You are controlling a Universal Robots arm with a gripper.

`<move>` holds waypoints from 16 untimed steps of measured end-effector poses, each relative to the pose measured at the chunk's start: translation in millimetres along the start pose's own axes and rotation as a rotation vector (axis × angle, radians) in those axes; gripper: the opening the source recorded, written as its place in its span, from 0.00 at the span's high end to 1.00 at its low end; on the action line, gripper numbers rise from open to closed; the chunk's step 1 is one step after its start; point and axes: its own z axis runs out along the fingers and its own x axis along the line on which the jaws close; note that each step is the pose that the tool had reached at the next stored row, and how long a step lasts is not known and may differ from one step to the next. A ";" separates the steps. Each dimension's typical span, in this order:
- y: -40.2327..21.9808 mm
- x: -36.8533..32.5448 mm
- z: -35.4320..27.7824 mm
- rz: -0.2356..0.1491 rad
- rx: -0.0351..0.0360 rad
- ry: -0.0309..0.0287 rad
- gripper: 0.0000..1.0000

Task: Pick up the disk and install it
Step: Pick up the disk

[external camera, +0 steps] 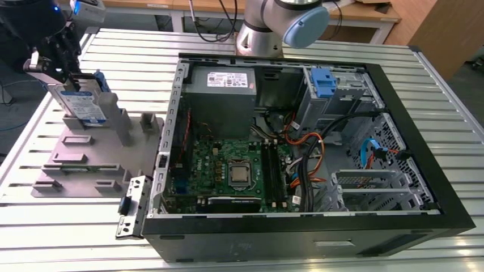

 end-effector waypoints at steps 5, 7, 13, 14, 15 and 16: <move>0.0 -0.1 -0.6 0.001 0.0002 -0.0001 0.65; 0.0 0.0 -0.6 0.003 0.0001 -0.0001 0.65; 0.0 0.1 0.1 0.005 0.0002 -0.0002 0.65; 0.0 0.1 0.1 0.005 0.0002 -0.0001 0.65; 0.0 0.1 0.1 0.005 0.0002 -0.0002 0.65; 0.0 0.1 0.1 0.005 0.0002 -0.0001 0.65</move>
